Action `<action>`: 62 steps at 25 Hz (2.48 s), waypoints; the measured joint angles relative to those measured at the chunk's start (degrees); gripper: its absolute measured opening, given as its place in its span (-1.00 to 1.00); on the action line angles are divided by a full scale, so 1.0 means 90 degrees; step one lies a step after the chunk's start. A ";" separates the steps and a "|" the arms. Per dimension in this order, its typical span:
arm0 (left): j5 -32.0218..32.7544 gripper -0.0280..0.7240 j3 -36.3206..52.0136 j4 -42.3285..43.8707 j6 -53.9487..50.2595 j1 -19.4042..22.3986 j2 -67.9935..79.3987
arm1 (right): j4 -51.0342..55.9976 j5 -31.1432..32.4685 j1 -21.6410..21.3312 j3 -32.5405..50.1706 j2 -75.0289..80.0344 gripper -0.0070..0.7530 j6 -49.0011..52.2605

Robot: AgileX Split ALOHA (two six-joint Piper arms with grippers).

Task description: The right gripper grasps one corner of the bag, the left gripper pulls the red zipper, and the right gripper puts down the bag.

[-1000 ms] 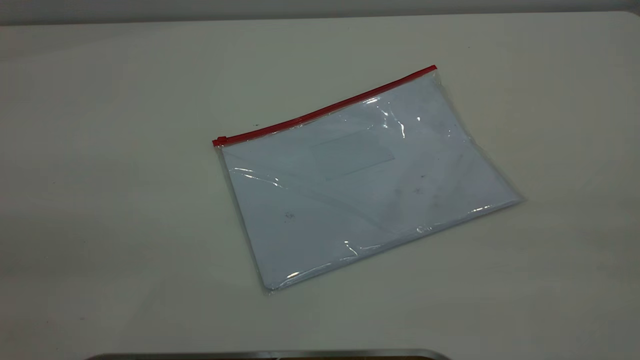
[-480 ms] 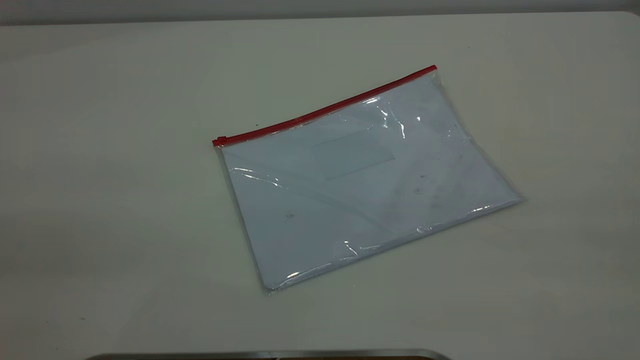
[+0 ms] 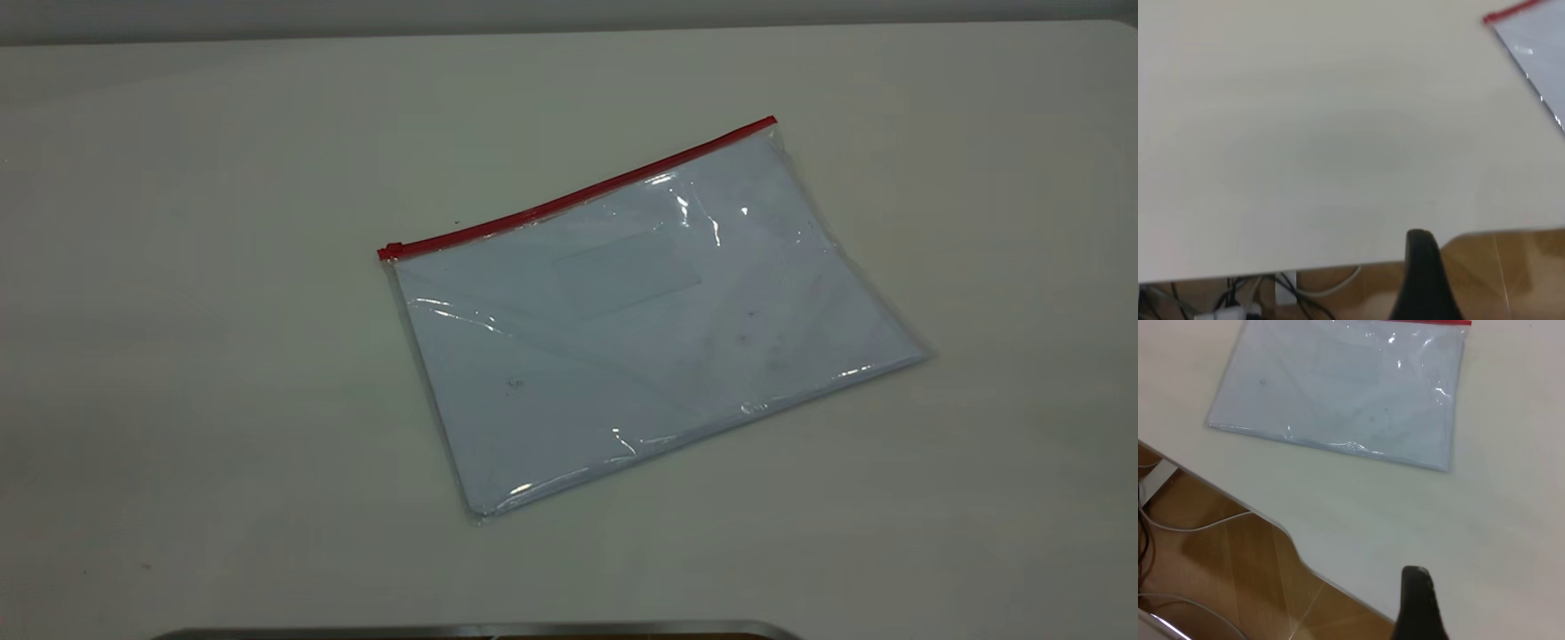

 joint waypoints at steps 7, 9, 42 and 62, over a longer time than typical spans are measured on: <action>0.0048 0.64 0.0000 0.0007 -0.0007 0.0042 -0.0605 | 0.0007 0.0000 0.0000 0.0000 0.0000 0.54 0.0000; 0.0053 0.64 0.0000 0.0007 -0.0013 0.0042 -0.0618 | 0.0007 0.0000 0.0000 0.0000 0.0000 0.54 0.0000; 0.0068 0.64 0.0000 0.0001 -0.0013 0.0042 -0.0618 | -0.0255 -0.0001 -0.2294 0.0000 -0.0835 0.54 0.0285; 0.0068 0.64 0.0000 0.0001 -0.0021 0.0042 -0.0618 | -0.0753 -0.0024 -0.2294 0.0000 -0.0835 0.54 0.1046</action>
